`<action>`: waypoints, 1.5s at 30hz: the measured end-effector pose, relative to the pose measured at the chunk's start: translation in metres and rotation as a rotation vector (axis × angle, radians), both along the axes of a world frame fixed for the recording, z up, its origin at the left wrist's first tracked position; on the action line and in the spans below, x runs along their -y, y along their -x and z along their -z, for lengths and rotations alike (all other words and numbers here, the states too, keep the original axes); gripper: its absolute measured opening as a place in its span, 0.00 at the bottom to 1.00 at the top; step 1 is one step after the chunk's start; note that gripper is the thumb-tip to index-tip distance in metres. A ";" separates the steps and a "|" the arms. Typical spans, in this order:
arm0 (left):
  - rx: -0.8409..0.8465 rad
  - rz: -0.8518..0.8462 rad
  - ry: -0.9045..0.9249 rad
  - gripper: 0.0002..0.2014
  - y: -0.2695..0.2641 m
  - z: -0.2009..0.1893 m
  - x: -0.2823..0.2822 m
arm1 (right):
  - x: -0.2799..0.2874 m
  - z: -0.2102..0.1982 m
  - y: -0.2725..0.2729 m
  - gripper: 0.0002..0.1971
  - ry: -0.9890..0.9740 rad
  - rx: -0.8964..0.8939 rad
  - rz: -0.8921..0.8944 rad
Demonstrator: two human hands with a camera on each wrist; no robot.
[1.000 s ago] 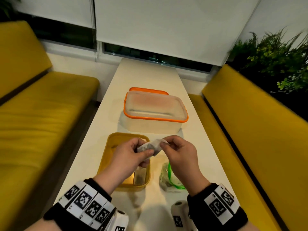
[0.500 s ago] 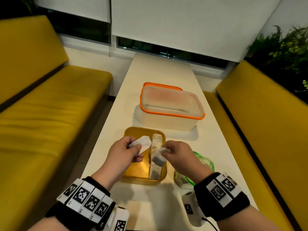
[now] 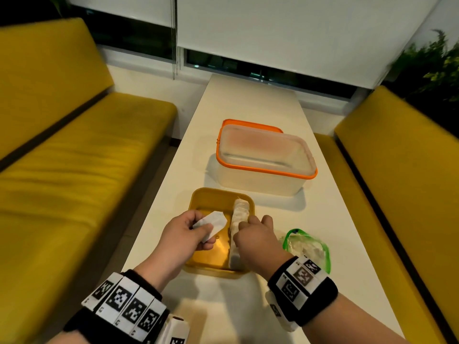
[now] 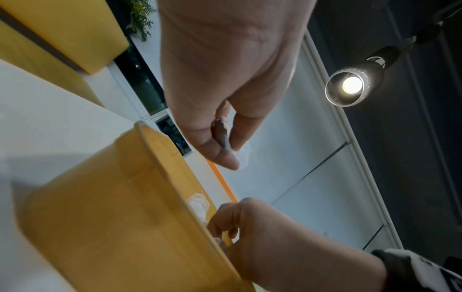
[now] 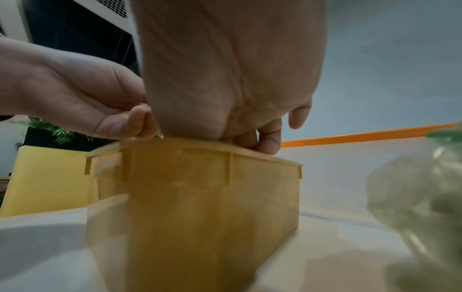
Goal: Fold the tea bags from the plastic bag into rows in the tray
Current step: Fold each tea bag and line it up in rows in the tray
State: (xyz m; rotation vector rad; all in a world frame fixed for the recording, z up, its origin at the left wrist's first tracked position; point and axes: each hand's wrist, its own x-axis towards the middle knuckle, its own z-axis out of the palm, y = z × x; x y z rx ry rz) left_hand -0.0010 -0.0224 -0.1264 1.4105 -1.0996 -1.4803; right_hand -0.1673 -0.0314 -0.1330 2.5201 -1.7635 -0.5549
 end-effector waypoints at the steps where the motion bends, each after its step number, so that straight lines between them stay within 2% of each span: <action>1: -0.006 -0.002 -0.008 0.04 0.000 0.001 0.000 | -0.001 0.001 -0.001 0.17 0.004 -0.012 0.015; 4: -0.035 0.003 -0.030 0.06 0.003 0.003 0.000 | -0.002 -0.001 -0.003 0.20 0.021 0.014 0.069; 6: -0.057 0.012 -0.046 0.07 0.005 0.004 0.000 | -0.001 -0.008 -0.002 0.19 0.049 0.105 0.127; 8: -0.098 0.011 -0.052 0.06 0.007 0.005 0.001 | 0.000 -0.018 0.002 0.19 0.097 0.375 0.237; 11: -0.135 0.025 -0.039 0.02 0.015 0.007 0.001 | -0.001 -0.030 0.007 0.18 -0.023 1.032 0.401; 12: -0.137 0.038 -0.030 0.02 0.018 0.006 0.000 | -0.002 -0.032 0.006 0.17 -0.072 1.135 0.424; 13: -0.129 0.051 -0.017 0.02 0.021 0.006 0.000 | -0.002 -0.032 0.004 0.15 -0.077 1.144 0.419; 17: -0.003 0.087 0.061 0.06 0.022 0.005 -0.002 | 0.002 -0.027 0.006 0.03 0.031 1.033 0.362; 20: 0.057 0.048 0.060 0.10 0.014 0.009 -0.001 | 0.003 -0.024 0.011 0.06 -0.038 0.757 0.282; 25: 0.033 0.023 0.053 0.08 0.009 0.012 -0.004 | 0.004 -0.020 0.005 0.09 -0.175 0.237 0.144; 29: 0.008 0.005 0.057 0.07 0.007 0.013 -0.005 | -0.002 -0.016 -0.006 0.14 -0.132 0.022 0.080; 35: -0.003 -0.013 0.076 0.06 0.006 0.009 -0.007 | -0.011 -0.007 -0.010 0.07 -0.040 0.059 0.056; 41: 0.033 -0.008 0.090 0.06 0.012 0.011 -0.009 | -0.013 -0.003 -0.011 0.09 0.057 0.099 0.038; 45: 0.022 0.001 0.097 0.07 0.015 0.010 -0.011 | -0.026 -0.017 0.006 0.10 0.224 0.370 0.116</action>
